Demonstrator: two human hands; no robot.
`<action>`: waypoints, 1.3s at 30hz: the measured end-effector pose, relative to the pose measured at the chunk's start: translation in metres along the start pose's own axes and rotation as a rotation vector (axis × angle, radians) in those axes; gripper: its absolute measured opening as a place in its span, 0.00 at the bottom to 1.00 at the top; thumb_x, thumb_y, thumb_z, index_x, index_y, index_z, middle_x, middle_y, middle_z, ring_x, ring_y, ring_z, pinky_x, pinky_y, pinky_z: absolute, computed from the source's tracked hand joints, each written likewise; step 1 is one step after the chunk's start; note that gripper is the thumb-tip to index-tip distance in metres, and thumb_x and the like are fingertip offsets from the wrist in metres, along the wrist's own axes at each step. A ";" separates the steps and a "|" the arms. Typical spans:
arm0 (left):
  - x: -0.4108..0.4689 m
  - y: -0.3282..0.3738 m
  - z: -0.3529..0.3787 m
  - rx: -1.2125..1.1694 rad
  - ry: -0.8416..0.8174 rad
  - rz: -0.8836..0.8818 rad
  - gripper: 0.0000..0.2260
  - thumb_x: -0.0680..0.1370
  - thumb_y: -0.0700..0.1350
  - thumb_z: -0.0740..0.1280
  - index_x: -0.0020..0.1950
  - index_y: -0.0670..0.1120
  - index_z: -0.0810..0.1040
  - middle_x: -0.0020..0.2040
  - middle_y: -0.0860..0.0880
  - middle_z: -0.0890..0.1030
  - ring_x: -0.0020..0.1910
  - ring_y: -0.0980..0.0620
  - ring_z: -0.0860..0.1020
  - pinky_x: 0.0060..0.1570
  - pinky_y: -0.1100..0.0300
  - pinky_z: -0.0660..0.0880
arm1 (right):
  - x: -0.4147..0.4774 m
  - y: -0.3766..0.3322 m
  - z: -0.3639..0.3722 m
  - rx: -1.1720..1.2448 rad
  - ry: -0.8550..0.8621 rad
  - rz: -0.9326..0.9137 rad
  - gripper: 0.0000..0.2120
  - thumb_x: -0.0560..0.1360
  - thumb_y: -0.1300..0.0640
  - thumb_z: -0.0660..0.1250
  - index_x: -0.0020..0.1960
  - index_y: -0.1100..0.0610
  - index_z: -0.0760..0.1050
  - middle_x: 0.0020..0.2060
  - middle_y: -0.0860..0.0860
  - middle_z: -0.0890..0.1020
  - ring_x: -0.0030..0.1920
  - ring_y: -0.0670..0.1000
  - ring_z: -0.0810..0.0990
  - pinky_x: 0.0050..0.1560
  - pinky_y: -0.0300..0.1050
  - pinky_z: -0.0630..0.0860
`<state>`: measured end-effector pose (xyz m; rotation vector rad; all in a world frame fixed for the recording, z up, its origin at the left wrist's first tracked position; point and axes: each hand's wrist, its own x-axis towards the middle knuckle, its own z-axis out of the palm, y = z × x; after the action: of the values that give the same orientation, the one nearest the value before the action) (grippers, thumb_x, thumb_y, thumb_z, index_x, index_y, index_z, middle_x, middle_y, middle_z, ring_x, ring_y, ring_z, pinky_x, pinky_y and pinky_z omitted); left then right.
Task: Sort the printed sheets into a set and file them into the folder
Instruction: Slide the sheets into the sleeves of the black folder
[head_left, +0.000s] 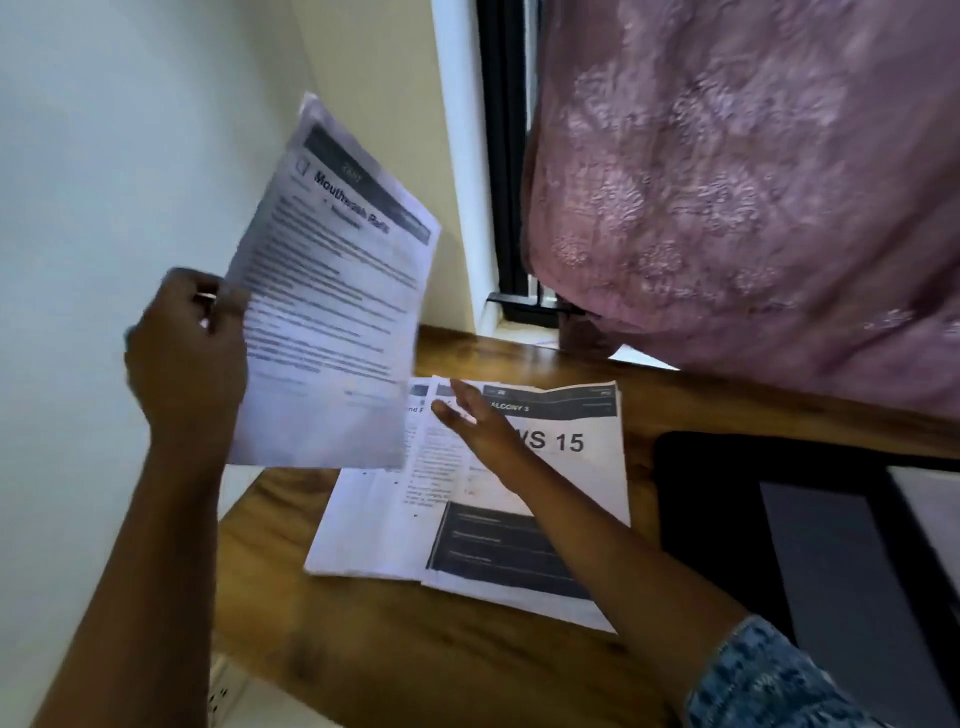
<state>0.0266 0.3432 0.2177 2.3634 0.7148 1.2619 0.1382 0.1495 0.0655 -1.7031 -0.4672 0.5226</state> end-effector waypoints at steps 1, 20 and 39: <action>-0.005 0.009 0.007 -0.138 -0.069 -0.046 0.09 0.79 0.48 0.65 0.52 0.44 0.77 0.44 0.41 0.82 0.41 0.48 0.80 0.44 0.53 0.74 | -0.009 -0.011 -0.011 0.182 0.038 -0.015 0.26 0.77 0.47 0.66 0.71 0.53 0.64 0.66 0.46 0.71 0.65 0.46 0.70 0.59 0.35 0.67; -0.323 0.312 0.170 -1.221 -1.351 -0.958 0.12 0.78 0.44 0.63 0.57 0.41 0.79 0.54 0.38 0.83 0.48 0.40 0.83 0.42 0.48 0.82 | -0.318 0.094 -0.377 0.223 0.561 0.142 0.20 0.72 0.64 0.69 0.62 0.55 0.73 0.56 0.51 0.82 0.52 0.49 0.82 0.54 0.45 0.78; -0.470 0.441 0.229 -0.951 -1.351 -0.004 0.30 0.75 0.60 0.64 0.74 0.62 0.55 0.74 0.56 0.60 0.70 0.63 0.64 0.65 0.69 0.65 | -0.376 0.142 -0.481 0.196 0.578 0.127 0.15 0.72 0.53 0.71 0.57 0.57 0.79 0.50 0.51 0.84 0.50 0.52 0.83 0.53 0.48 0.80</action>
<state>0.1128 -0.3065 0.0230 1.7361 -0.2890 -0.2143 0.1117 -0.4760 0.0390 -1.6085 0.1060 0.1404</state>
